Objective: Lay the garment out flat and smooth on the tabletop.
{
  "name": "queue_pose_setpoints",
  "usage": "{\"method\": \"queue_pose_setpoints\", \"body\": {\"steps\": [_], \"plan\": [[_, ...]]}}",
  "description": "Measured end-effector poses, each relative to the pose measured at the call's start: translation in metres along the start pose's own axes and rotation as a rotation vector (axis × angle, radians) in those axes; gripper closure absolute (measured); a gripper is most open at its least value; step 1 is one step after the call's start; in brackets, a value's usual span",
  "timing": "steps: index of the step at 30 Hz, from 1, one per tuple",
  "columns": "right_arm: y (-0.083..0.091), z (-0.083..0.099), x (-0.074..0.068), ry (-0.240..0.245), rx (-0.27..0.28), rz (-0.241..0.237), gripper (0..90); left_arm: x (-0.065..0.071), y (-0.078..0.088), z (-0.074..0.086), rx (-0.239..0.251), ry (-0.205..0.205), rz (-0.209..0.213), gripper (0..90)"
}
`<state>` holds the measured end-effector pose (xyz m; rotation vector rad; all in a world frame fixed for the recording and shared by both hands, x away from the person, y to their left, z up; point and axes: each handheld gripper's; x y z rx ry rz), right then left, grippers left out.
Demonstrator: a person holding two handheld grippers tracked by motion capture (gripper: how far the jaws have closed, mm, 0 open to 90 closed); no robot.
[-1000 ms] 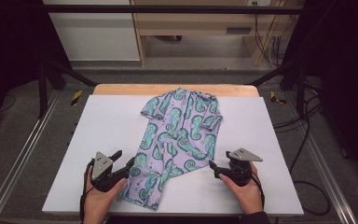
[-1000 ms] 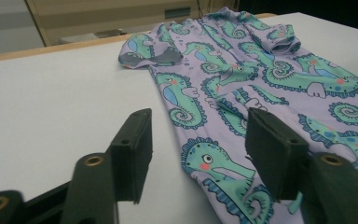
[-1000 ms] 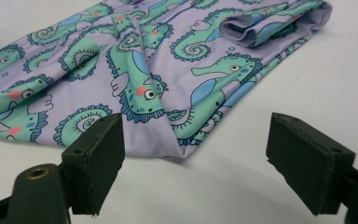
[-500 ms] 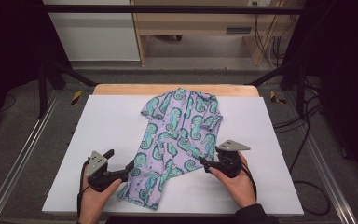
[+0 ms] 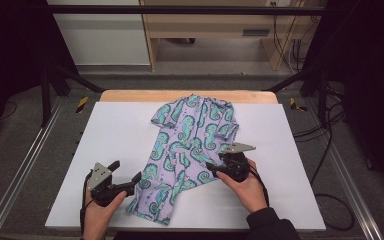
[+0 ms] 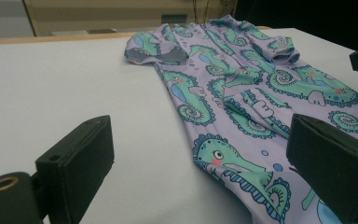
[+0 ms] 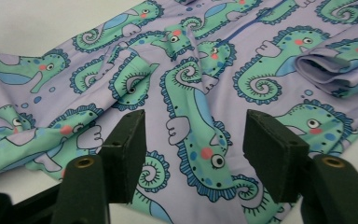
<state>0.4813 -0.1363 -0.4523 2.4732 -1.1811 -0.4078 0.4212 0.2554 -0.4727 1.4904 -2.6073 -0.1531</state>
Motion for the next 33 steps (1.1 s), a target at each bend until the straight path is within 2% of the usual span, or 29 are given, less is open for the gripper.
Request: {"method": "queue_pose_setpoints", "body": {"steps": [5,8,15,23,28,33], "plan": [[-0.007,-0.004,0.002,0.012,-0.011,-0.014,46.2,0.002,0.001,0.0,-0.006,-0.009,0.006,8.0],[-0.019,-0.01,0.003,0.024,-0.032,-0.018,49.2,0.003,0.001,0.0,-0.006,-0.02,0.003,8.2],[-0.055,-0.021,0.001,0.018,-0.066,-0.038,57.4,0.005,0.001,0.0,-0.01,-0.014,0.016,8.7],[-0.083,-0.025,0.0,0.01,-0.099,-0.015,59.5,0.006,0.0,0.0,-0.014,-0.014,0.02,9.3],[-0.09,-0.025,-0.003,0.023,-0.126,-0.035,73.4,0.005,0.001,0.0,-0.013,-0.014,0.017,9.4],[-0.083,-0.025,-0.008,0.049,-0.14,-0.068,88.1,0.004,0.002,-0.001,-0.014,-0.014,0.013,9.6]]}}
Point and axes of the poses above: each handheld gripper's, and its own axes: y roughly backward along the jaws, z roughly out of its underside, x roughly to its right, and after that the axes turned 9 degrees about x, right-handed
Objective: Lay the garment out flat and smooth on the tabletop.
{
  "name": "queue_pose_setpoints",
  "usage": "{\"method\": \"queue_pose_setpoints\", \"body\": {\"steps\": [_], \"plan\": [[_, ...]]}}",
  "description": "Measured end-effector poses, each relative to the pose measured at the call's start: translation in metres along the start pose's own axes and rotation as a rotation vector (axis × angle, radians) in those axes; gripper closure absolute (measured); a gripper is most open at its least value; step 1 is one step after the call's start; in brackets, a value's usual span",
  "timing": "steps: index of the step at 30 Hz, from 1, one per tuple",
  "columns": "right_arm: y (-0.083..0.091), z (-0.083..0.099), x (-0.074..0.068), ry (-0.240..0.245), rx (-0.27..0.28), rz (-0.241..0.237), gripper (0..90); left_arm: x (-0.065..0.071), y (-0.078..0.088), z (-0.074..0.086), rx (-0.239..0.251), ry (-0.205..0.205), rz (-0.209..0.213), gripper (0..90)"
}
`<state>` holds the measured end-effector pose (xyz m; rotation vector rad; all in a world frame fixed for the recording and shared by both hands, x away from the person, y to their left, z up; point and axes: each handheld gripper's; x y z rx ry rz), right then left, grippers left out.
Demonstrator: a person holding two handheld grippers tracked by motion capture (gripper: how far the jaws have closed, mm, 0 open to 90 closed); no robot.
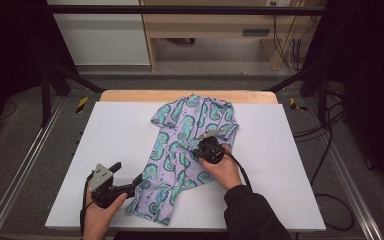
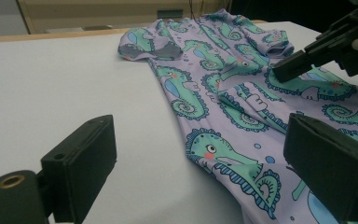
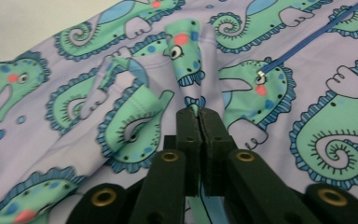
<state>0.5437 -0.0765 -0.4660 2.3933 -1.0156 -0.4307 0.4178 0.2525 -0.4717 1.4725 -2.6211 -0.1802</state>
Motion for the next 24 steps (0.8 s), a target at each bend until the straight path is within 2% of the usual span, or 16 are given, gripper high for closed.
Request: {"method": "queue_pose_setpoints", "body": {"steps": [5,8,12,16,22,24], "plan": [[0.019,0.003,-0.013,0.024,0.015,-0.021,89.5,0.0,0.001,0.0,-0.005,0.001,0.0,9.9],[0.036,0.013,-0.022,0.04,0.035,-0.04,89.5,0.0,0.001,0.0,-0.008,0.002,0.001,10.2],[0.062,0.033,-0.033,0.031,0.067,-0.061,89.5,0.002,0.001,0.0,-0.021,0.004,0.014,11.0],[0.088,0.062,-0.039,0.009,0.089,-0.071,89.4,0.006,0.0,0.001,-0.038,-0.009,0.024,12.9],[0.119,0.099,-0.043,0.004,0.074,-0.057,89.3,0.009,-0.001,0.003,-0.085,-0.022,0.051,17.9],[0.125,0.106,-0.041,0.004,0.07,-0.048,89.4,0.011,-0.003,0.004,-0.102,-0.022,0.061,21.0]]}}
Point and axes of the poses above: each handheld gripper's, and its own axes: y roughly backward along the jaws, z roughly out of its underside, x roughly to its right, and after that the axes turned 9 degrees about x, right-handed
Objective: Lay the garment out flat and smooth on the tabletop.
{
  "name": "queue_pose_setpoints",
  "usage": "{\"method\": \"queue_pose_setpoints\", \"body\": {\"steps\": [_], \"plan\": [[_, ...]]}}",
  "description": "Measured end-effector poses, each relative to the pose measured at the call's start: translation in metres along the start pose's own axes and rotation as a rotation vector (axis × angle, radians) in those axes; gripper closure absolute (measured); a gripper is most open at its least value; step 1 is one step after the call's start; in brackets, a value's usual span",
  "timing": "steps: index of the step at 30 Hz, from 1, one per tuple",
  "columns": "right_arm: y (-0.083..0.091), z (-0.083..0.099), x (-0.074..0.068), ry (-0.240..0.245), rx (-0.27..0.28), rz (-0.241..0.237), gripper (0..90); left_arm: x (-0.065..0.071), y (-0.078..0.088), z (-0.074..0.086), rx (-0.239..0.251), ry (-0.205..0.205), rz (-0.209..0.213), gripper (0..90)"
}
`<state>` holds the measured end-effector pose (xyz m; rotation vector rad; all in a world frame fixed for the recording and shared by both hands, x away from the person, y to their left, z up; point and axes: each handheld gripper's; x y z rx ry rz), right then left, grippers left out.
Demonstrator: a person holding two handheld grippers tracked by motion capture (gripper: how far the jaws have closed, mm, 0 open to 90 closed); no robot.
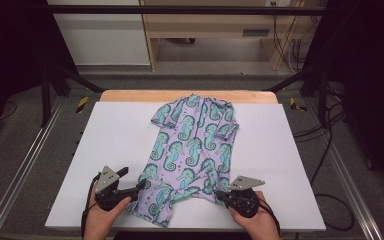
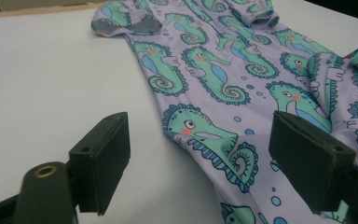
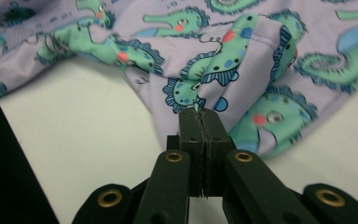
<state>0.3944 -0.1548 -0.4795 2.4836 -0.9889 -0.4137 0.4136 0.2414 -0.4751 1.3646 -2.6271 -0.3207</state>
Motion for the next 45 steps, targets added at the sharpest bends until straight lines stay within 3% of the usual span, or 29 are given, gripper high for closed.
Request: {"method": "queue_pose_setpoints", "body": {"steps": [5,10,14,17,23,27,32,36,45], "plan": [[0.012,0.01,0.001,0.004,-0.011,0.01,89.6,0.004,-0.004,0.002,-0.068,-0.018,0.007,31.3],[0.018,0.012,0.004,0.016,-0.018,0.026,89.8,0.007,-0.006,0.005,-0.128,-0.033,0.03,47.8],[0.024,0.012,0.01,0.02,-0.024,0.045,89.9,0.011,-0.005,0.006,-0.16,-0.048,0.078,64.3],[0.03,0.01,0.02,0.017,-0.027,0.067,89.9,0.016,-0.006,0.006,-0.177,-0.034,0.127,74.0],[0.036,0.006,0.039,0.007,-0.054,0.105,89.4,0.031,-0.007,0.007,-0.211,-0.042,0.185,84.8],[0.038,-0.001,0.035,0.016,-0.036,0.092,74.1,0.033,-0.007,0.008,-0.2,-0.046,0.184,83.5],[0.035,-0.021,0.03,0.031,0.002,0.089,57.8,0.032,-0.007,0.008,-0.167,-0.067,0.149,73.4],[0.02,-0.037,0.031,0.04,0.008,0.084,53.9,0.03,-0.007,0.007,-0.142,-0.058,0.128,66.5],[-0.031,-0.048,0.048,-0.032,-0.04,0.07,48.5,0.024,-0.013,0.007,-0.137,-0.032,0.127,63.5]]}}
Point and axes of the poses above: each handheld gripper's, and its own axes: y roughly backward along the jaws, z roughly out of its underside, x roughly to its right, and after that the axes turned 9 degrees about x, right-handed
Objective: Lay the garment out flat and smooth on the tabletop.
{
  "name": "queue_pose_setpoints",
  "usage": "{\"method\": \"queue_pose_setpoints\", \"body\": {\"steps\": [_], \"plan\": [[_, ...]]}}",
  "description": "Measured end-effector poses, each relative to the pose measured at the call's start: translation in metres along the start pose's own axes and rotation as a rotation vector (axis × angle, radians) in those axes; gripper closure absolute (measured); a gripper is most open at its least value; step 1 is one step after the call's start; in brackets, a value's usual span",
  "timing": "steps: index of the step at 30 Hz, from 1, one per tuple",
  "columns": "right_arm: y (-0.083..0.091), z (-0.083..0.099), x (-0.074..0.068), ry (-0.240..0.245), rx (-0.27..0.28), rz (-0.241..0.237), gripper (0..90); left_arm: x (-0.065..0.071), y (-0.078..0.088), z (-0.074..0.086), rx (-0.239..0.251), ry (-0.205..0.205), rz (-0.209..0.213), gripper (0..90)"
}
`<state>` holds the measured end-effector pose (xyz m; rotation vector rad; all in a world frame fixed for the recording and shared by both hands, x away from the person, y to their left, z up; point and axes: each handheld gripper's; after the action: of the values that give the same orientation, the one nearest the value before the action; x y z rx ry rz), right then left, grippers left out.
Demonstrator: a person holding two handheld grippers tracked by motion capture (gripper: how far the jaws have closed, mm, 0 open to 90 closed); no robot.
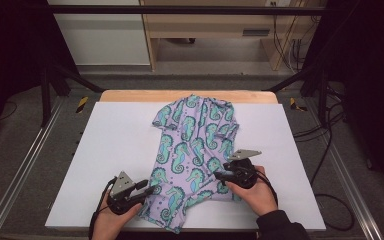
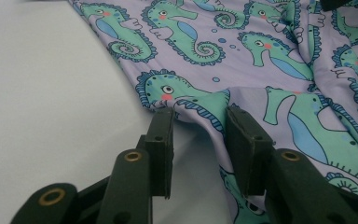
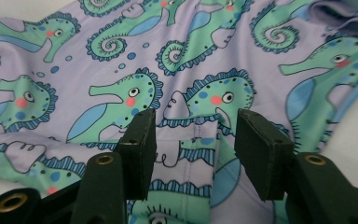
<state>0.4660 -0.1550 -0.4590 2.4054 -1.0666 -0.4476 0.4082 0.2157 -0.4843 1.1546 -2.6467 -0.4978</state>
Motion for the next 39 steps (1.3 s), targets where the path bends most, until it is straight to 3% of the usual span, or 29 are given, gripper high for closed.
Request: {"method": "queue_pose_setpoints", "body": {"steps": [3,6,8,14,20,24,30,33,36,39], "plan": [[-0.011,0.002,0.0,-0.001,-0.032,-0.008,53.2,0.0,-0.003,-0.001,-0.006,-0.005,0.013,67.8],[-0.013,0.003,-0.002,0.026,-0.055,-0.029,75.3,-0.001,-0.006,-0.001,-0.026,-0.009,0.021,74.6],[-0.009,0.004,-0.004,0.029,-0.056,-0.044,83.0,-0.001,-0.007,-0.001,-0.031,-0.017,0.026,79.0],[0.019,0.016,-0.021,0.051,-0.033,-0.05,85.2,0.0,-0.005,0.0,-0.049,-0.027,0.027,86.6],[0.05,0.048,-0.046,0.045,-0.044,-0.064,85.2,-0.001,0.001,0.001,-0.044,-0.023,0.018,87.1],[0.058,0.059,-0.059,0.062,-0.042,-0.079,81.4,-0.002,0.001,0.003,-0.046,-0.011,0.02,87.2],[0.062,0.04,-0.059,0.066,0.036,-0.061,60.4,-0.002,0.002,0.003,-0.045,-0.011,0.021,87.2],[0.064,0.026,-0.052,0.072,0.065,-0.026,55.2,-0.002,0.002,0.003,-0.046,-0.012,0.022,87.2],[0.065,0.013,-0.039,0.042,0.102,0.028,52.2,-0.002,0.002,0.003,-0.046,-0.012,0.023,87.1],[0.058,0.002,-0.024,0.024,0.105,0.069,46.7,-0.002,0.002,0.003,-0.046,-0.012,0.023,87.2]]}}
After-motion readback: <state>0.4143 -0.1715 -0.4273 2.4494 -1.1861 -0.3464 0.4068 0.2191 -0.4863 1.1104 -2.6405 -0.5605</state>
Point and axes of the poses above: each handheld gripper's, and its own axes: y roughly backward along the jaws, z roughly out of its underside, x roughly to its right, and after that the axes turned 9 degrees about x, right-handed
